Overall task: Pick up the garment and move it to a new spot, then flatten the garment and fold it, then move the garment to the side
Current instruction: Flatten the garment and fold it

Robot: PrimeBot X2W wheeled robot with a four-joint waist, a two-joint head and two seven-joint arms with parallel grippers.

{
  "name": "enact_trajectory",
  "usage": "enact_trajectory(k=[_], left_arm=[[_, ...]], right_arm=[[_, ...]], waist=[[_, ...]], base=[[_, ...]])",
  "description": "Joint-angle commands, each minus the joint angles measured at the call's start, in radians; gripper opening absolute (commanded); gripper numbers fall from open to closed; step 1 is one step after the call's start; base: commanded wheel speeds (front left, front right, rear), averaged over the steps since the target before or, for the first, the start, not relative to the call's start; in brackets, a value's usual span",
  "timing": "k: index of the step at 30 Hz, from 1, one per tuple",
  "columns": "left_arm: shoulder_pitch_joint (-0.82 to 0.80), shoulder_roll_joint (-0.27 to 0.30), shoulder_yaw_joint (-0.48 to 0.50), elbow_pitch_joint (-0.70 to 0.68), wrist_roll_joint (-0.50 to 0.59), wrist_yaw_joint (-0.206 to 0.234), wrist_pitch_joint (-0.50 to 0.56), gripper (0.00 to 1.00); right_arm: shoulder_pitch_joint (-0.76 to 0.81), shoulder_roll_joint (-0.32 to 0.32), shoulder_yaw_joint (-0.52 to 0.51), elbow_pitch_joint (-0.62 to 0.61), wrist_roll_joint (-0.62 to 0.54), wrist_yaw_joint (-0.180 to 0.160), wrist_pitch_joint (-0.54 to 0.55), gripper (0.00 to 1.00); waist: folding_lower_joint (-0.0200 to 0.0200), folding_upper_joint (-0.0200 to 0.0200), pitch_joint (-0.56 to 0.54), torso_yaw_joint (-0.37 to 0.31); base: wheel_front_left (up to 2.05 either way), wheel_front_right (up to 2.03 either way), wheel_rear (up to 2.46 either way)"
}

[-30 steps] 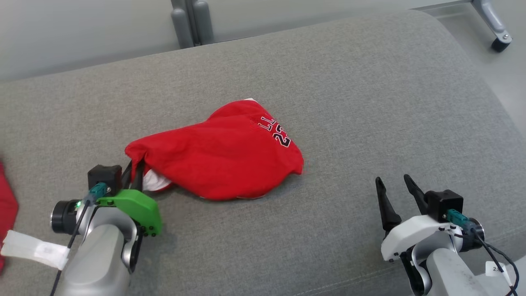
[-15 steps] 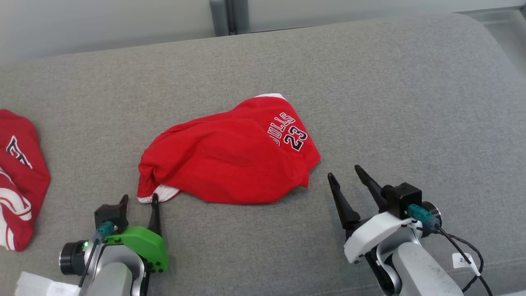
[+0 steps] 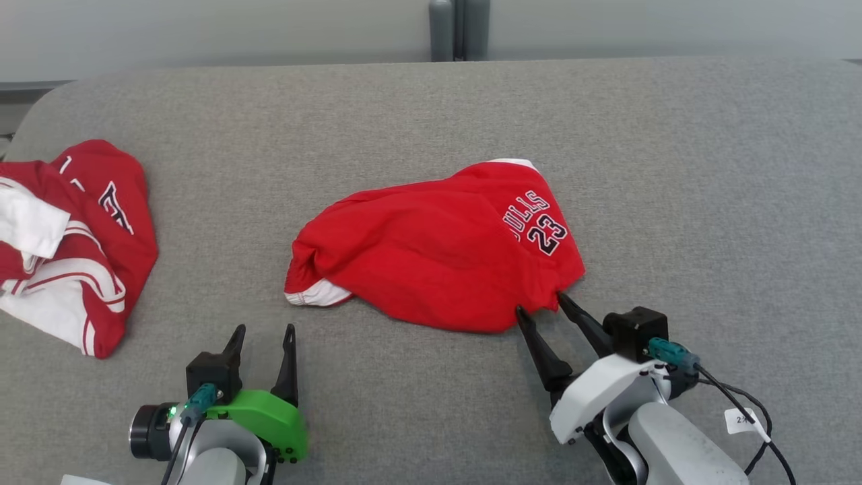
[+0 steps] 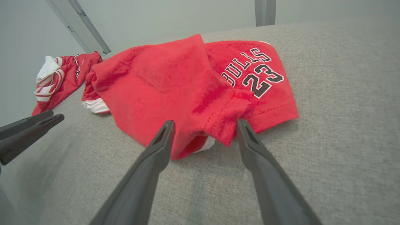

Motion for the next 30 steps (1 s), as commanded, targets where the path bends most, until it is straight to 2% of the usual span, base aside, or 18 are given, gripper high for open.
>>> enact_trajectory(k=[1, 6, 7, 8, 9, 10, 18, 23, 26, 30], left_arm=[[0.018, -0.001, 0.010, -0.008, 0.007, -0.006, 0.000, 1.00], [0.027, -0.009, 0.038, -0.020, 0.033, -0.020, 0.000, 1.00], [0.031, -0.011, 0.041, -0.022, 0.037, -0.022, 0.000, 1.00], [0.033, -0.013, 0.044, -0.023, 0.040, -0.024, 0.000, 1.00], [0.035, -0.014, 0.048, -0.024, 0.043, -0.025, 0.000, 1.00], [0.036, -0.015, 0.051, -0.025, 0.045, -0.027, 0.000, 1.00], [0.053, -0.023, 0.065, -0.042, 0.054, -0.043, 0.000, 1.00], [0.048, -0.025, 0.052, -0.057, 0.052, -0.046, 0.000, 1.00], [0.029, -0.025, 0.014, -0.063, 0.029, -0.050, 0.000, 1.00], [0.004, -0.025, -0.062, -0.068, -0.012, -0.048, 0.000, 1.00]], right_arm=[[-0.011, -0.008, -0.001, 0.008, 0.011, -0.001, -0.003, 1.00], [-0.035, -0.013, 0.015, 0.020, 0.017, -0.001, -0.003, 0.98], [-0.036, -0.014, 0.018, 0.024, 0.018, -0.001, -0.003, 0.80], [-0.038, -0.016, 0.021, 0.028, 0.018, -0.001, -0.003, 0.36], [-0.040, -0.017, 0.022, 0.030, 0.020, -0.001, -0.003, 0.15], [-0.044, -0.020, 0.021, 0.027, 0.019, -0.001, -0.003, 0.00], [-0.041, -0.026, 0.045, -0.096, 0.084, -0.001, -0.003, 0.00], [-0.089, -0.048, 0.013, -0.197, 0.119, -0.001, -0.003, 0.00], [-0.155, -0.077, -0.028, -0.167, 0.095, -0.001, -0.003, 0.00], [-0.260, -0.096, -0.100, -0.027, 0.061, -0.001, -0.003, 0.00]], waist=[[0.0000, 0.0000, -0.003, 0.023], [0.0000, 0.0000, -0.003, 0.033], [0.0000, 0.0000, -0.003, 0.034], [0.0000, 0.0000, -0.003, 0.034], [0.0000, 0.0000, -0.003, 0.033], [0.0000, 0.0000, -0.004, 0.032], [0.0000, 0.0000, -0.014, 0.016], [0.0000, 0.0000, -0.005, 0.024], [0.0000, 0.0000, 0.008, 0.049], [0.0000, 0.0000, 0.029, 0.116]], base=[[0.00, 0.00, 0.00], [0.00, 0.00, 0.00], [0.00, 0.00, 0.00], [0.00, 0.00, 0.00], [0.00, 0.00, 0.00], [0.00, 0.00, 0.00], [0.00, 0.00, 0.00], [0.00, 0.00, 0.00], [0.00, 0.00, 0.00], [0.00, 0.00, 0.00]])
